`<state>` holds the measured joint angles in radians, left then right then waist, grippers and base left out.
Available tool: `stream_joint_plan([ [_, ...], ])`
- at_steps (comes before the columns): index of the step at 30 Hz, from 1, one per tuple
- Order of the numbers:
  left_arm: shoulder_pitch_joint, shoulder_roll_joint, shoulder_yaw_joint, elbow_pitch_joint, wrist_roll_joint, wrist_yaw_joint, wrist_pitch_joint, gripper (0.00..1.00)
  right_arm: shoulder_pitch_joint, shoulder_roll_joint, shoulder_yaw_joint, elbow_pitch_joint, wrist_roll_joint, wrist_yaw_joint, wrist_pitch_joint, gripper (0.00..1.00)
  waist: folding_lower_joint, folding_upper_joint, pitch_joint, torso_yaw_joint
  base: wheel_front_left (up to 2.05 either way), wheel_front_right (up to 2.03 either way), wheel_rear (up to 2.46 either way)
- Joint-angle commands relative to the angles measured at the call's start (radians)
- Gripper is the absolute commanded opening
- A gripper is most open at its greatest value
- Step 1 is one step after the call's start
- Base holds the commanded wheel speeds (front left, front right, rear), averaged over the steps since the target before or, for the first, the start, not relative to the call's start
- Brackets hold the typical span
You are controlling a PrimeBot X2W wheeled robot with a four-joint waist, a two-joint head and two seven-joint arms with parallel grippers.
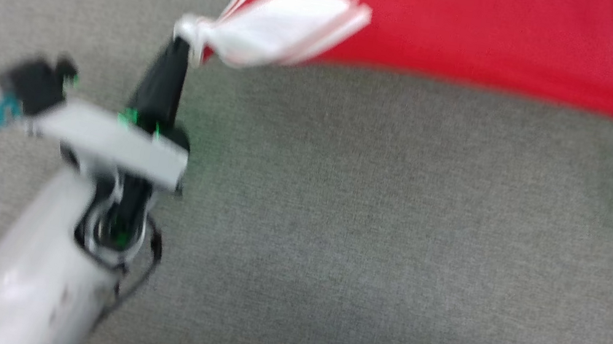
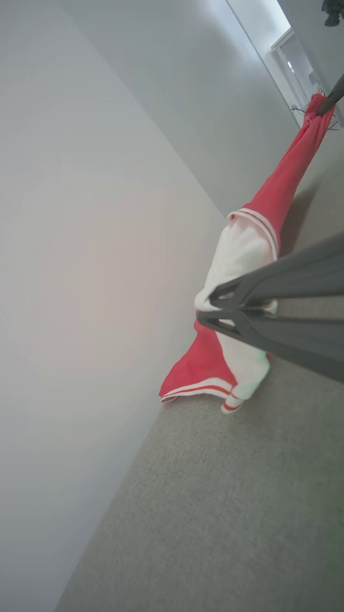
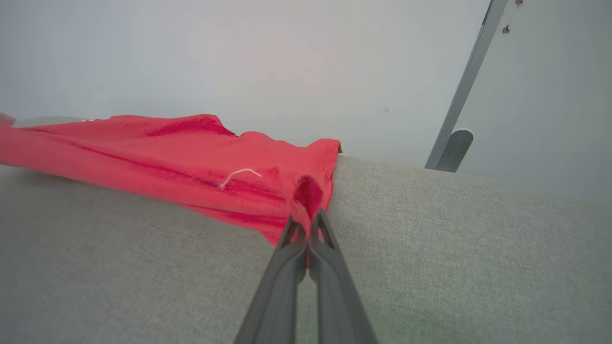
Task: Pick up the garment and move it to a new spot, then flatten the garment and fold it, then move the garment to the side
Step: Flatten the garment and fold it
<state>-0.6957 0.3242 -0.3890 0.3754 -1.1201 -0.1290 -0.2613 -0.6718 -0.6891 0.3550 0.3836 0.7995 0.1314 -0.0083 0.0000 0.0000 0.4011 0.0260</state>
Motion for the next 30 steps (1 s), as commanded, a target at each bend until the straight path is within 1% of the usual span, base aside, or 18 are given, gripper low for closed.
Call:
stream_joint_plan([
  [1, 0.096, -0.009, 0.032, -0.044, 0.02, -0.002, -0.004, 0.0, 0.088, -0.009, -0.022, -0.046, 0.023, -0.001, -0.003, 0.0, 0.0, 0.0, -0.079, 0.01, 0.0, 0.0, 0.0],
  [5, 0.278, -0.029, 0.084, -0.142, 0.078, -0.002, -0.004, 0.0, 0.258, -0.009, -0.074, -0.132, 0.02, -0.001, -0.002, 0.0, 0.0, 0.0, -0.118, 0.008, 0.0, 0.0, 0.0],
  [9, 0.424, -0.042, 0.124, -0.229, 0.114, -0.002, -0.005, 0.0, 0.402, -0.003, -0.151, -0.217, -0.026, -0.001, 0.019, 0.0, 0.0, 0.0, -0.136, 0.004, 0.0, 0.0, 0.0],
  [12, 0.511, -0.036, 0.131, -0.295, 0.13, 0.003, -0.005, 0.0, 0.5, 0.017, -0.223, -0.29, -0.056, -0.001, 0.049, 0.0, 0.0, 0.0, -0.146, -0.001, 0.0, 0.0, 0.0],
  [15, 0.593, -0.027, 0.135, -0.374, 0.139, 0.021, -0.005, 0.0, 0.595, 0.043, -0.315, -0.375, -0.083, -0.001, 0.092, 0.0, 0.0, 0.0, -0.156, -0.007, 0.0, 0.0, 0.0],
  [19, 0.685, -0.009, 0.141, -0.476, 0.158, 0.067, -0.004, 0.0, 0.72, 0.101, -0.438, -0.5, -0.118, -0.002, 0.163, 0.0, 0.0, 0.0, -0.162, -0.014, 0.0, 0.0, 0.0],
  [22, 0.72, 0.005, 0.141, -0.536, 0.174, 0.095, 0.002, 0.0, 0.785, 0.146, -0.502, -0.588, -0.141, -0.001, 0.217, 0.0, 0.0, 0.0, -0.161, -0.013, 0.0, 0.0, 0.0],
  [25, 0.711, 0.019, 0.134, -0.56, 0.192, 0.109, 0.02, 0.0, 0.803, 0.181, -0.533, -0.645, -0.16, -0.002, 0.267, 0.0, 0.0, 0.0, -0.157, -0.014, 0.0, 0.0, 0.0],
  [26, 0.697, 0.026, 0.129, -0.558, 0.204, 0.113, 0.026, 0.0, 0.796, 0.186, -0.532, -0.654, -0.168, -0.001, 0.284, 0.0, 0.0, 0.0, -0.155, -0.014, 0.0, 0.0, 0.0],
  [28, 0.664, 0.025, 0.12, -0.548, 0.21, 0.108, 0.038, 0.0, 0.768, 0.197, -0.518, -0.662, -0.17, -0.001, 0.319, 0.0, 0.0, 0.0, -0.15, -0.013, 0.0, 0.0, 0.0],
  [30, 0.624, 0.031, 0.115, -0.524, 0.223, 0.105, 0.05, 0.0, 0.73, 0.195, -0.498, -0.647, -0.173, -0.001, 0.35, 0.0, 0.0, 0.0, -0.144, -0.011, 0.0, 0.0, 0.0],
])
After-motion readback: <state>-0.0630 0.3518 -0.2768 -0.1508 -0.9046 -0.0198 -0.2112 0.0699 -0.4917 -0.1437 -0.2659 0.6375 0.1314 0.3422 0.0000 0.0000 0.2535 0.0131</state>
